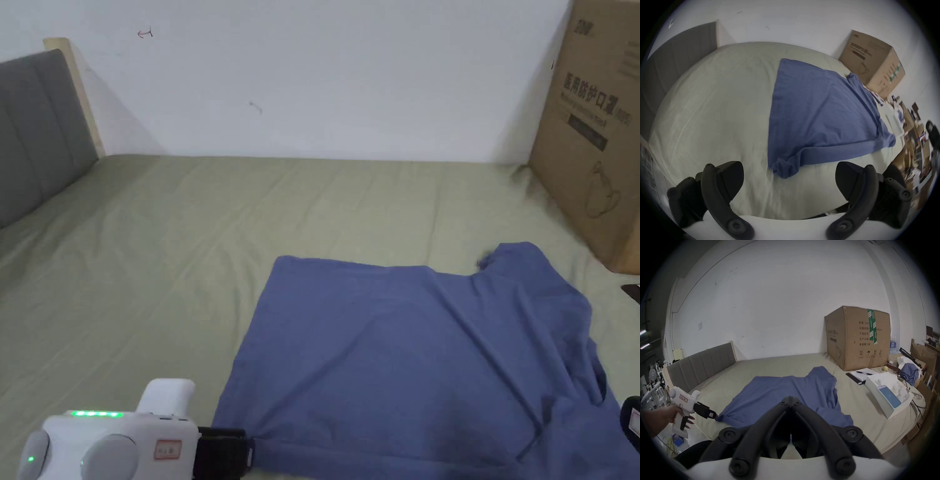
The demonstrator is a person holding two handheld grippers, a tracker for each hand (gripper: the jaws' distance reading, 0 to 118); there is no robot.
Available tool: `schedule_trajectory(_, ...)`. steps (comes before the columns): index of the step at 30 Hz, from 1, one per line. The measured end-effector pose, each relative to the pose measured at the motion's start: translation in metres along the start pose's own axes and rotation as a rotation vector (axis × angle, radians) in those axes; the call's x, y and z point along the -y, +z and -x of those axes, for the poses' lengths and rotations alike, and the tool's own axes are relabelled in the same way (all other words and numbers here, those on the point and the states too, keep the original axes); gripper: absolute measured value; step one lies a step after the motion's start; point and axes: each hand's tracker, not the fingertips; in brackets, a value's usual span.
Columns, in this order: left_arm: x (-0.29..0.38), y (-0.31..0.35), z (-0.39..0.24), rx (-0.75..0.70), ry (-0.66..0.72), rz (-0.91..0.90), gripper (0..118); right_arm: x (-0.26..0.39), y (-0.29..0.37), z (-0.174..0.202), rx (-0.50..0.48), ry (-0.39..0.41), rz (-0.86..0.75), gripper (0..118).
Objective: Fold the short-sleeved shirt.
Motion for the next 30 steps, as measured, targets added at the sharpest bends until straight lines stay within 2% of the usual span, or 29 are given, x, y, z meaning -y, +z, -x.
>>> schedule_trajectory(5,0.002,-0.029,-0.02,-0.096,-0.229,-0.032,110,0.005,-0.014,-0.003,0.001,-0.006,0.051,0)
schedule_trajectory(6,0.004,-0.033,-0.024,-0.11,-0.262,-0.043,97,0.006,-0.017,-0.003,0.001,-0.006,0.059,0)
schedule_trajectory(7,0.005,-0.037,-0.026,-0.117,-0.291,-0.04,75,0.006,-0.019,-0.003,0.001,-0.004,0.069,0)
schedule_trajectory(9,0.006,-0.046,-0.026,-0.116,-0.297,-0.019,12,0.008,-0.021,-0.005,-0.001,-0.002,0.079,0)
schedule_trajectory(10,0.009,-0.051,-0.024,-0.12,-0.286,-0.008,7,0.008,-0.021,-0.006,-0.001,-0.003,0.08,0)
schedule_trajectory(14,0.015,-0.044,-0.01,-0.068,-0.115,-0.114,4,0.004,-0.022,-0.023,0.004,-0.01,0.069,0)
schedule_trajectory(17,0.02,-0.032,-0.013,-0.069,-0.106,-0.17,4,-0.007,-0.027,-0.051,0.028,-0.002,0.088,0)
schedule_trajectory(19,0.02,-0.029,-0.018,-0.088,-0.127,-0.179,4,-0.012,-0.04,-0.073,0.006,0.0,0.225,0)
schedule_trajectory(22,0.019,-0.022,-0.026,-0.098,-0.134,-0.2,4,-0.004,-0.071,-0.104,-0.035,-0.084,0.542,0)
schedule_trajectory(23,0.018,-0.02,-0.026,-0.089,-0.121,-0.216,4,0.005,-0.079,-0.112,-0.069,-0.1,0.599,1)
schedule_trajectory(24,0.018,-0.014,-0.031,-0.086,-0.104,-0.23,4,0.013,-0.084,-0.118,-0.075,-0.096,0.622,40)
schedule_trajectory(25,0.016,-0.011,-0.033,-0.078,-0.083,-0.237,4,0.024,-0.09,-0.12,-0.028,-0.07,0.664,93)
schedule_trajectory(26,0.015,-0.009,-0.034,-0.067,-0.062,-0.238,4,0.032,-0.098,-0.122,0.009,-0.05,0.728,116)
schedule_trajectory(27,0.015,-0.007,-0.036,-0.06,-0.047,-0.245,4,0.036,-0.102,-0.125,0.006,-0.049,0.752,114)
schedule_trajectory(29,0.011,-0.002,-0.035,-0.041,-0.025,-0.248,4,0.044,-0.112,-0.13,0.015,-0.061,0.764,95)
schedule_trajectory(30,0.01,-0.001,-0.036,-0.039,-0.018,-0.244,4,0.048,-0.119,-0.131,0.037,-0.058,0.784,93)
